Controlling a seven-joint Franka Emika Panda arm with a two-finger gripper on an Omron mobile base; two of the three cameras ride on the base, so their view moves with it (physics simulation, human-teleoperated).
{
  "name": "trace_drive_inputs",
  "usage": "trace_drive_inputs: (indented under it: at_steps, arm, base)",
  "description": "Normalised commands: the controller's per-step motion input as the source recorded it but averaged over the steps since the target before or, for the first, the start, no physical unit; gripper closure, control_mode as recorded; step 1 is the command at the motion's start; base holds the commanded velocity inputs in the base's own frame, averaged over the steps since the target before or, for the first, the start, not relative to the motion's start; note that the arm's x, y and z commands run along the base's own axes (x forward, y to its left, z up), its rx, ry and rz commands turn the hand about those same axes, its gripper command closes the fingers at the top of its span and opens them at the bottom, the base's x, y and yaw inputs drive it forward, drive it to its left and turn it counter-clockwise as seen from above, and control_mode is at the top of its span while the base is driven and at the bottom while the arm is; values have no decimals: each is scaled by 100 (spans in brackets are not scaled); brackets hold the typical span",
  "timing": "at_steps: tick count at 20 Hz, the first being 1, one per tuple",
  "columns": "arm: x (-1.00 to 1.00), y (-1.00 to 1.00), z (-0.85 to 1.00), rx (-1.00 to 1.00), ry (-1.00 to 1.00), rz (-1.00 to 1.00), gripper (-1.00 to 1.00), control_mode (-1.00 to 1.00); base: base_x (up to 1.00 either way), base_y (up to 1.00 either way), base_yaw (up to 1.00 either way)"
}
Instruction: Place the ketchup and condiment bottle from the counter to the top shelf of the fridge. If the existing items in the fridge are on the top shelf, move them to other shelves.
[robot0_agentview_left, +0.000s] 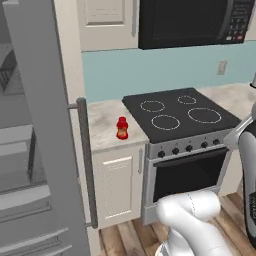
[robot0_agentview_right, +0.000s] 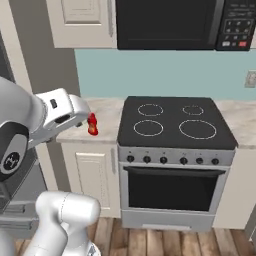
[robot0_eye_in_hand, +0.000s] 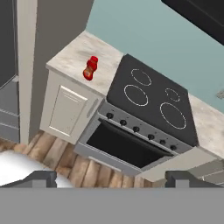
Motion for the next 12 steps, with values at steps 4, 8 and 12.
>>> trace_drive_inputs:
  at_steps: [4,8,12]
  arm:
    - [0,0,0,0,0,0,-100,100]
    - [0,0,0,0,0,0,-100,100]
    - [0,0,0,0,0,0,-100,100]
  base:
    - [90,0,23]
    - [88,-5,19]
    - [38,-25,16]
